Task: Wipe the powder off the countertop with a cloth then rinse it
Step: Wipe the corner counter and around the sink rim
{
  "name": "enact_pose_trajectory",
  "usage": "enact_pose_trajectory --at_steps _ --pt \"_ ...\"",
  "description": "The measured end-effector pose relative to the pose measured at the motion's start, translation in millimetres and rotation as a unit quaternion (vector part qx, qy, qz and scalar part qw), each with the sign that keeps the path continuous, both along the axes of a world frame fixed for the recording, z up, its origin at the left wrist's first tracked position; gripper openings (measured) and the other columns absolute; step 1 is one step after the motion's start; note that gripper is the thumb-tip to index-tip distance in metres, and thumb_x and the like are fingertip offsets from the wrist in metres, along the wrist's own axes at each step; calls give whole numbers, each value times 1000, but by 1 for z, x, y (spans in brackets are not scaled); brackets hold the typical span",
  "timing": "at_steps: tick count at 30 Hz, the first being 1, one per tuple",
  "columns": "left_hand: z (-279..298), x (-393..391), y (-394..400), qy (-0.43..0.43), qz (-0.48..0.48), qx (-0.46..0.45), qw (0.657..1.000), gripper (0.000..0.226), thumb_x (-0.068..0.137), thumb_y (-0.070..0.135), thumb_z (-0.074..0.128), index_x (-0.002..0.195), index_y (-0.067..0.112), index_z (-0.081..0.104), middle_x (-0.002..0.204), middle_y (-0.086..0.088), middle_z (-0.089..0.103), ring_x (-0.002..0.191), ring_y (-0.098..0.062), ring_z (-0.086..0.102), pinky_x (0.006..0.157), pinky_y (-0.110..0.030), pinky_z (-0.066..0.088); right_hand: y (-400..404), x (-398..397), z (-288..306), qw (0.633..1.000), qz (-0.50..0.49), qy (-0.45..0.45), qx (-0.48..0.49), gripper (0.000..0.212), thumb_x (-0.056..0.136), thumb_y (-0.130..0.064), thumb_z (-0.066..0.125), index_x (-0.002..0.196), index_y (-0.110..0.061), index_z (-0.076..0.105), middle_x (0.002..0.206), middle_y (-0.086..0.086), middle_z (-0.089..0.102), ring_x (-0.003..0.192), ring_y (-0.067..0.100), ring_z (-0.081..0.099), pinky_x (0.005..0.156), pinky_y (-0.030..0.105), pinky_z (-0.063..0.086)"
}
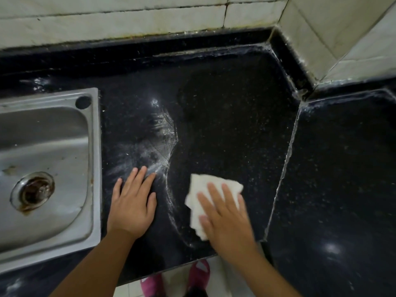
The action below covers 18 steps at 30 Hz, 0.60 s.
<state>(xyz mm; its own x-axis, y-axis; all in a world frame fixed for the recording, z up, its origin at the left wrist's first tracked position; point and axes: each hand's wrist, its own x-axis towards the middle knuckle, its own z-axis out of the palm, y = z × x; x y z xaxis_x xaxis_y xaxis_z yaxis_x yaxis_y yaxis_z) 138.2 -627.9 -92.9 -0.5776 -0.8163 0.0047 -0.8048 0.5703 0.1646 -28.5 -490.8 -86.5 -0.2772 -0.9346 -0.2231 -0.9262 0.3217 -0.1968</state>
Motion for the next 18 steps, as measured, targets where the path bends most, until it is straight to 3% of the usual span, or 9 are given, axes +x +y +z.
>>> enact_pose_trajectory --at_steps 2,4,6,9,11,13,14,18 --pt "-1 0 0 0 -1 -1 1000 50 85 30 31 120 7 59 128 -15 56 120 -30 48 101 -40 17 32 -33 1 999 -37 22 17 53 98 -45 0 131 -29 39 140 -2 38 125 25 34 99 49 25" --pt "-2 0 0 2 0 -1 1000 50 85 30 31 120 7 59 128 -15 55 121 -30 47 101 -40 17 28 -72 10 993 -98 45 43 69 92 -54 -10 140 -27 32 148 2 33 135 26 25 105 53 26" --pt "-2 -1 -1 3 0 -2 1000 50 85 31 31 119 7 59 128 -15 55 121 -31 48 101 -40 16 -2 -97 15 987 -145 26 66 77 81 -60 -15 148 -31 11 157 -1 7 144 24 1 113 51 6" --pt "-1 0 -1 -5 -3 -2 1000 49 85 30 31 118 7 60 127 -15 57 119 -32 51 100 -40 16 -69 -99 15 983 -166 21 83 54 98 -46 8 148 -30 -2 157 -2 -11 144 25 -12 114 48 -8" --pt "0 -1 -1 -11 -4 -1 1000 49 85 30 32 117 7 61 126 -15 57 118 -32 51 99 -40 17 -98 -79 8 989 -129 50 45 51 100 -38 16 149 -26 9 157 4 1 144 30 1 113 52 2" --pt "0 0 0 -12 -1 5 1000 49 85 30 32 118 7 60 126 -14 57 120 -29 49 100 -39 17 -97 -45 -3 989 -77 113 -50 50 93 -36 27 136 -19 45 144 12 41 130 37 41 105 56 25" --pt "0 0 -1 -11 1 5 1000 49 85 30 32 118 8 60 126 -13 57 122 -27 47 100 -39 17 -86 -29 -5 992 -40 100 -70 49 91 -36 28 128 -20 55 133 10 54 121 37 51 100 54 28" --pt "0 0 0 -10 3 7 1000 49 84 31 32 117 8 61 125 -13 58 118 -26 48 100 -39 19 6 2 -7 996 38 58 -55 48 99 -42 8 131 -31 41 139 -3 48 134 25 28 110 42 9"
